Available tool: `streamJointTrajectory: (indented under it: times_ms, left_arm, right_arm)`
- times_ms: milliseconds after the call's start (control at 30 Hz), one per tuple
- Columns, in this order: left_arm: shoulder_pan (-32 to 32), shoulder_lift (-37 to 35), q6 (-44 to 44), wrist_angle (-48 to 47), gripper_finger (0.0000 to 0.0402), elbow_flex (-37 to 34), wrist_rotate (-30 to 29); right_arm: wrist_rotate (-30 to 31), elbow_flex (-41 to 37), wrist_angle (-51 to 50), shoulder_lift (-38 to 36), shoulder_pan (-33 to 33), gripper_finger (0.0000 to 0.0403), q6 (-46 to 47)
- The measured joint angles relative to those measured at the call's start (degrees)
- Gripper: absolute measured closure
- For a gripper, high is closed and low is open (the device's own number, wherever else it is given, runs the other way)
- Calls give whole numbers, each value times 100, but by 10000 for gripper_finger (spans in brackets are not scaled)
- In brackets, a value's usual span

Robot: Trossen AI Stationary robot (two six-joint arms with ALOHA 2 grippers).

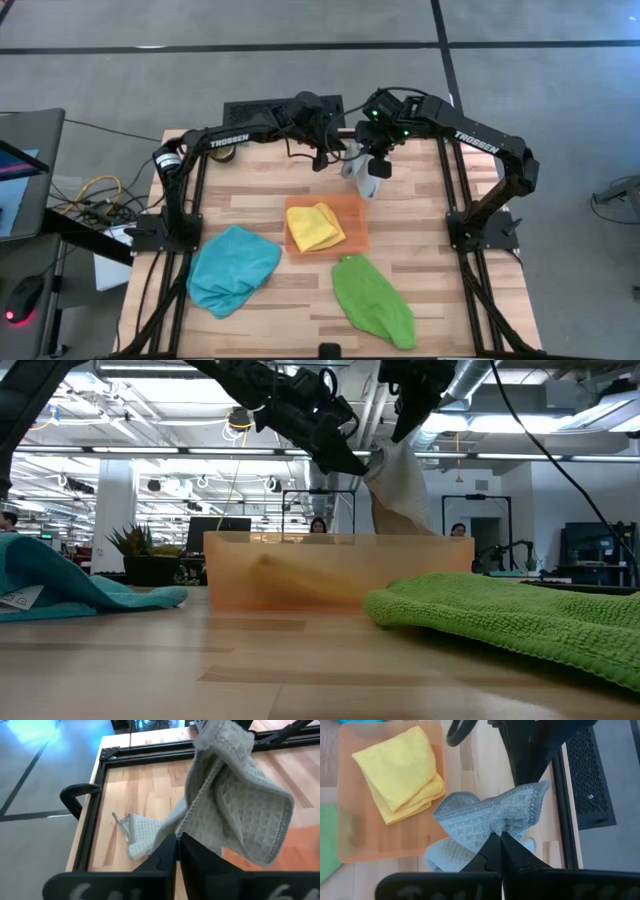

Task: Sort microfiber towel by color & place in baskets
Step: Fold the gray towel

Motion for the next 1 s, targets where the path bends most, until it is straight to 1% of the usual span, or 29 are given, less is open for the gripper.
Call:
streamJointTrajectory:
  times_ms: [67, 300, 467, 600, 833, 900, 967, 1000]
  left_arm:
    - [0, 0, -8, -116, 399, 3, -99]
    - [21, -49, -123, -652, 401, 24, -160]
    - [20, -155, -397, -787, 401, 20, -202]
    - [17, -304, -380, -812, 401, 10, -258]
    - [-20, -355, -468, -1074, 401, -14, -353]
    - [-35, -350, -517, -1118, 401, -15, -562]
    - [-42, -358, -576, -1223, 401, -11, -863]
    - [-44, -358, -587, -1312, 401, -11, -925]
  right_arm:
    - [34, 0, 2, 0, -9, 395, 0]
    - [610, -2, -22, -11, -20, 395, 77]
    - [700, -2, -36, -11, -22, 394, 236]
    - [740, -2, -47, 4, -4, 388, 254]
    - [795, -2, -5, 12, -20, 357, 302]
    - [835, -2, 62, 11, -23, 343, 304]
    - [1013, -2, 65, 11, -28, 327, 302]
    - [1119, -2, 65, 11, -22, 317, 302]
